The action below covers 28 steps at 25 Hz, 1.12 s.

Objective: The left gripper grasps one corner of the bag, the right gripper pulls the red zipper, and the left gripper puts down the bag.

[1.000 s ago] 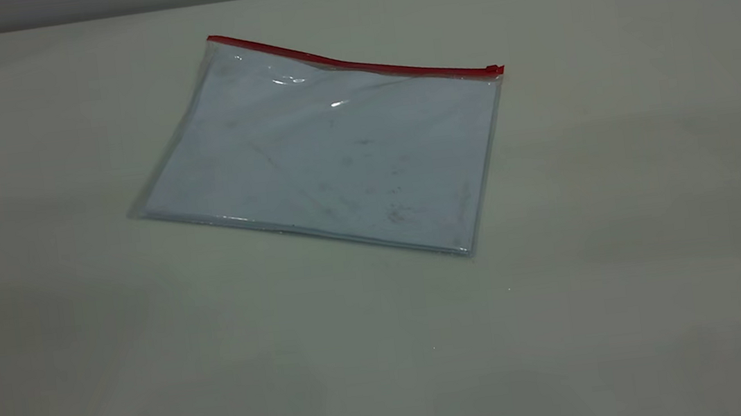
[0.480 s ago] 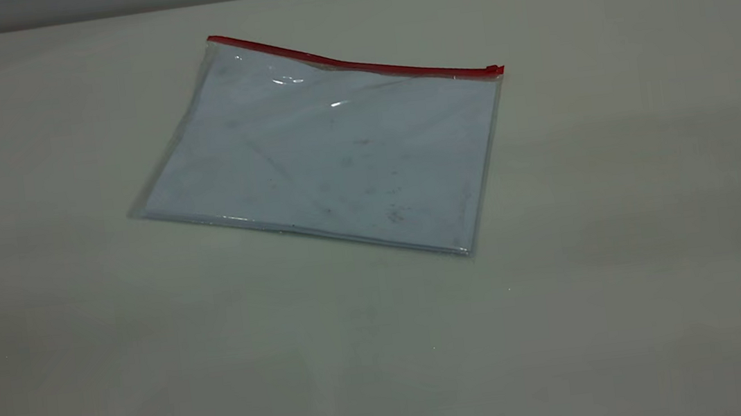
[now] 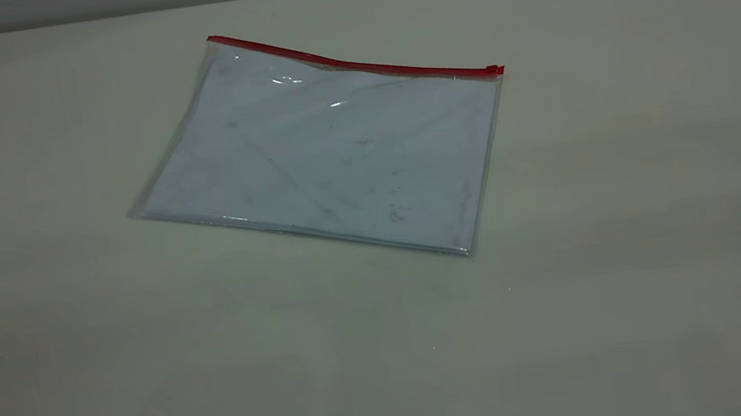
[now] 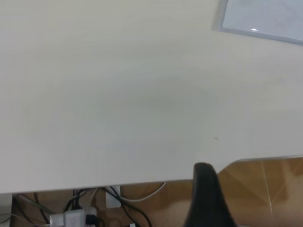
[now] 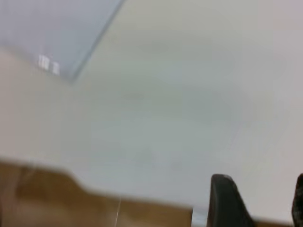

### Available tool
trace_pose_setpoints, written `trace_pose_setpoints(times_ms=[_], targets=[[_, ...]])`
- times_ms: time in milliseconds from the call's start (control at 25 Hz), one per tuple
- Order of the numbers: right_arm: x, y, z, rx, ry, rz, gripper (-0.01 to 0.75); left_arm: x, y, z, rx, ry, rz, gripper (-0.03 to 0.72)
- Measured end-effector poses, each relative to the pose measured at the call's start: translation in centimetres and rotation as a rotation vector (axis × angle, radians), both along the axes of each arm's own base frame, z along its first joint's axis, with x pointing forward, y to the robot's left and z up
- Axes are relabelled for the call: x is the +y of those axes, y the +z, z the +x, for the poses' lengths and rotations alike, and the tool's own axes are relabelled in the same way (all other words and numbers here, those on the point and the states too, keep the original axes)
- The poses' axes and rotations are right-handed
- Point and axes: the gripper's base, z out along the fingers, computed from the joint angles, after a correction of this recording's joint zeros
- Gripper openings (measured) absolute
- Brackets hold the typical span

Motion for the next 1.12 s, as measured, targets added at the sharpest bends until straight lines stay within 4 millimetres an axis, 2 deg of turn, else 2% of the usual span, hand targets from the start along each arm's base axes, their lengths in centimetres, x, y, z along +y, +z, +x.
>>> trace_pose_setpoints(times_ms=[160,240,560,1120], targets=[[-0.2,0.1,-2.5,-0.160,-0.023,0.013,0.367,0.0,0.0,0.0,0.000,0.000,0.000,0.565],[-0.2,0.0,-2.9,-0.183,-0.024,0.015,0.367,0.0,0.0,-0.1,-0.005,0.001,0.000,0.565],[-0.2,0.0,-2.9,-0.182,-0.024,0.015,0.367,-0.1,-0.1,-1.6,-0.119,0.035,-0.001,0.565],[-0.2,0.0,-2.9,-0.181,-0.024,0.014,0.365,-0.1,-0.1,-1.6,-0.118,0.036,-0.002,0.565]])
